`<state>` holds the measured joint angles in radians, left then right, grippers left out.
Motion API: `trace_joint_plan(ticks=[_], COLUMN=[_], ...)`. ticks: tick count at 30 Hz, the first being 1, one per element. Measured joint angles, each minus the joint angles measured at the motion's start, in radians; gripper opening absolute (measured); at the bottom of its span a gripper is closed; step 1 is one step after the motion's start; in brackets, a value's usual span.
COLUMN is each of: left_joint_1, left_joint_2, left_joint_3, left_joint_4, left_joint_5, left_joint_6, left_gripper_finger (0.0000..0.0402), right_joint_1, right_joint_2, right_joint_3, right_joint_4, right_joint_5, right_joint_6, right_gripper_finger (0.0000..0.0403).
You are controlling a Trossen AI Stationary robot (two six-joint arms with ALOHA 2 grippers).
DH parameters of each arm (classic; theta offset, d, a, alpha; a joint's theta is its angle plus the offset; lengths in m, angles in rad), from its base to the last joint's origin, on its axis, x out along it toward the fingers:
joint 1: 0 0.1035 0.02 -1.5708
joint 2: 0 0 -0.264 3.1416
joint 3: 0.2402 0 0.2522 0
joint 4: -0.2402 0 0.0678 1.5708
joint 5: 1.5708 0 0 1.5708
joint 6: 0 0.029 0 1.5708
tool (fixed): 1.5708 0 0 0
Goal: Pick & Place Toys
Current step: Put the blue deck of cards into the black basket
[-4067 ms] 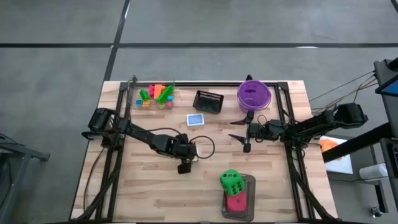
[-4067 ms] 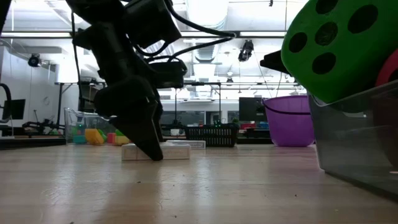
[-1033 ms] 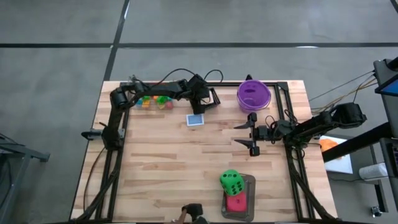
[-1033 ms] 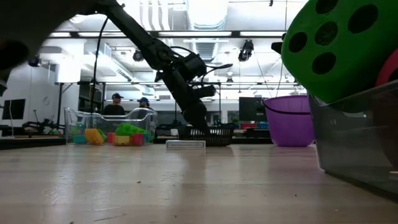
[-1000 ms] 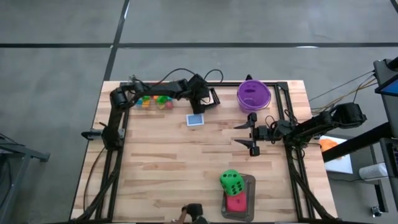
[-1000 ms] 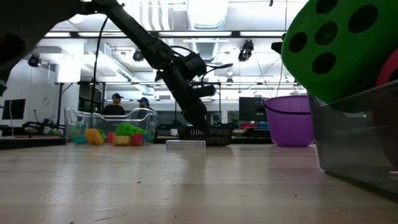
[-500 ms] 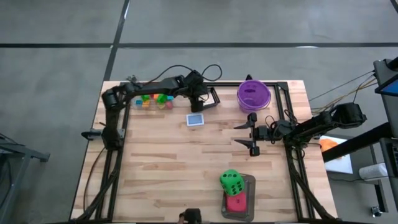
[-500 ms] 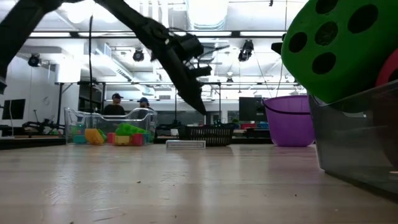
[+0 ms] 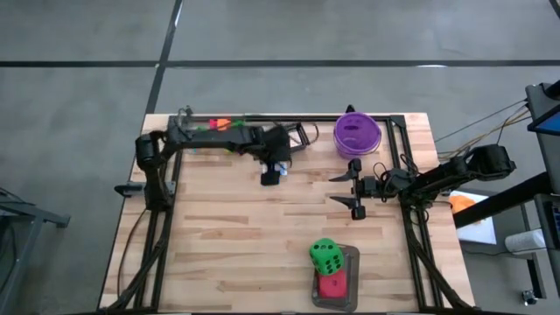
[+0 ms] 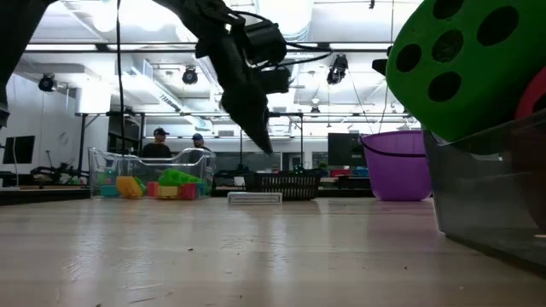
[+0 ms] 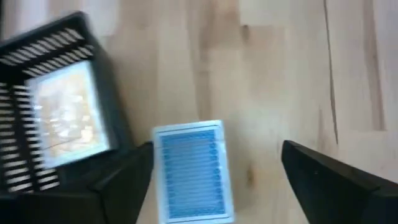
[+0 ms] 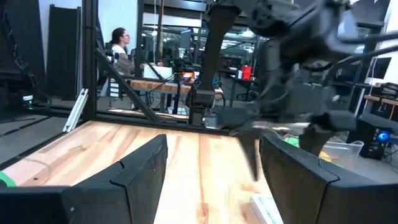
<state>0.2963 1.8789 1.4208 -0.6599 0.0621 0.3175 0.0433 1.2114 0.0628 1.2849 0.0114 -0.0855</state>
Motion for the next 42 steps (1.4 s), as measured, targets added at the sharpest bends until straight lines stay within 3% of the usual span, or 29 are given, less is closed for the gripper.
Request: trace_joint_plan(ticks=[4,10,20,29,42], left_joint_1=[-0.047,-0.078,-0.035,0.019,0.047], left_joint_2=[0.003,0.003,0.003,0.010,0.014], left_joint_3=[-0.044,-0.139,-0.251,-0.251,-0.348], left_joint_4=[0.006,0.044,0.195,0.232,0.300], left_joint_5=[-0.050,-0.083,-0.163,-0.081,-0.061], left_joint_6=[-0.006,-0.039,-0.045,-0.038,-0.048], left_gripper_finger=[0.0393,0.0379,0.0393,0.0397,0.0397], right_joint_1=[0.000,0.000,0.000,0.000,0.000], right_joint_2=[0.000,0.001,0.001,0.001,0.000], right_joint_3=[0.000,0.000,0.000,0.000,0.000], right_joint_4=[-0.003,-0.004,-0.004,-0.004,-0.008], right_joint_5=[0.000,0.000,0.000,0.000,0.000], right_joint_6=[0.004,0.003,0.003,0.003,0.003], right_gripper_finger=[0.0252,0.0252,0.0252,0.0252,0.0252])
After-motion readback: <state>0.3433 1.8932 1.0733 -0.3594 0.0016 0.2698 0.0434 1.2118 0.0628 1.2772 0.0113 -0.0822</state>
